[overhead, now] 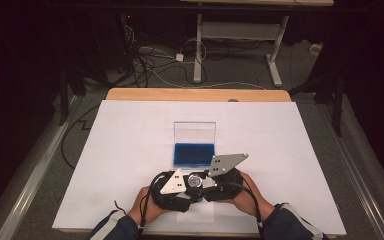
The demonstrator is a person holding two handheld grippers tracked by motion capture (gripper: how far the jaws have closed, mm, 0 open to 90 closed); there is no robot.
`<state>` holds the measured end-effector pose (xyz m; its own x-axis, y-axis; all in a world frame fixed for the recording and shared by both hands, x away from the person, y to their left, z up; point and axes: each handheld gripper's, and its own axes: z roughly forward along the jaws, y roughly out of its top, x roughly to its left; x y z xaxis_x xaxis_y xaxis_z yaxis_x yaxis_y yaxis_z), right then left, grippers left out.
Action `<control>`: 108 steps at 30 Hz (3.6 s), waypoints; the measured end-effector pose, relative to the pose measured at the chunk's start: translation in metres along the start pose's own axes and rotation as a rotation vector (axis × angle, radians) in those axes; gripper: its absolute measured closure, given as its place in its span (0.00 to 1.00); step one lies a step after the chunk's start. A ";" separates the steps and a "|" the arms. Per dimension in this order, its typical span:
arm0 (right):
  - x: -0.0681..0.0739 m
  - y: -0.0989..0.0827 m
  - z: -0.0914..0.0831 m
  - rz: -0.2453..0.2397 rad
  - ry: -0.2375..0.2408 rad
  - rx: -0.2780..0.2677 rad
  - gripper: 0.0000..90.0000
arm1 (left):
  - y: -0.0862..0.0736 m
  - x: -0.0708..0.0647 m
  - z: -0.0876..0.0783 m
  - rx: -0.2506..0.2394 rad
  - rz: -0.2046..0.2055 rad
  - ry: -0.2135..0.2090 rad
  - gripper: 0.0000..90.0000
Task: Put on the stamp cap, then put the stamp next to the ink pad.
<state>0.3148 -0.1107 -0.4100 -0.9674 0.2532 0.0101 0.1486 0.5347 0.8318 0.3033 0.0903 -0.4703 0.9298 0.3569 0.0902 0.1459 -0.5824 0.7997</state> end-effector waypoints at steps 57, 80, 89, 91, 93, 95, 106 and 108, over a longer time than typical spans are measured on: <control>-0.015 0.004 -0.038 -0.017 -0.114 -0.047 0.63 | -0.036 0.021 -0.064 -0.015 -0.030 0.191 0.18; -0.030 -0.010 -0.059 0.021 -0.185 -0.031 0.63 | -0.075 0.025 -0.100 -0.008 -0.098 0.276 0.18; -0.033 -0.017 -0.066 0.039 -0.216 -0.016 0.63 | -0.088 0.024 -0.111 0.009 -0.126 0.307 0.18; -0.033 -0.017 -0.067 0.043 -0.226 -0.015 0.63 | -0.090 0.024 -0.113 0.007 -0.132 0.308 0.18; -0.035 -0.018 -0.069 0.049 -0.226 -0.018 0.63 | -0.092 0.023 -0.114 0.013 -0.159 0.294 0.18; -0.037 -0.019 -0.070 0.049 -0.237 -0.015 0.63 | -0.094 0.024 -0.114 0.015 -0.157 0.297 0.18; -0.057 -0.019 -0.070 0.081 -0.289 0.001 0.63 | -0.094 0.024 -0.116 0.000 -0.145 0.331 0.18; -0.060 -0.020 -0.067 0.086 -0.294 0.012 0.63 | -0.094 0.024 -0.114 0.008 -0.138 0.325 0.18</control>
<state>0.3559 -0.1910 -0.3899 -0.8507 0.5192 -0.0820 0.2316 0.5102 0.8283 0.2732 0.2370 -0.4756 0.7450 0.6459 0.1668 0.2666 -0.5175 0.8131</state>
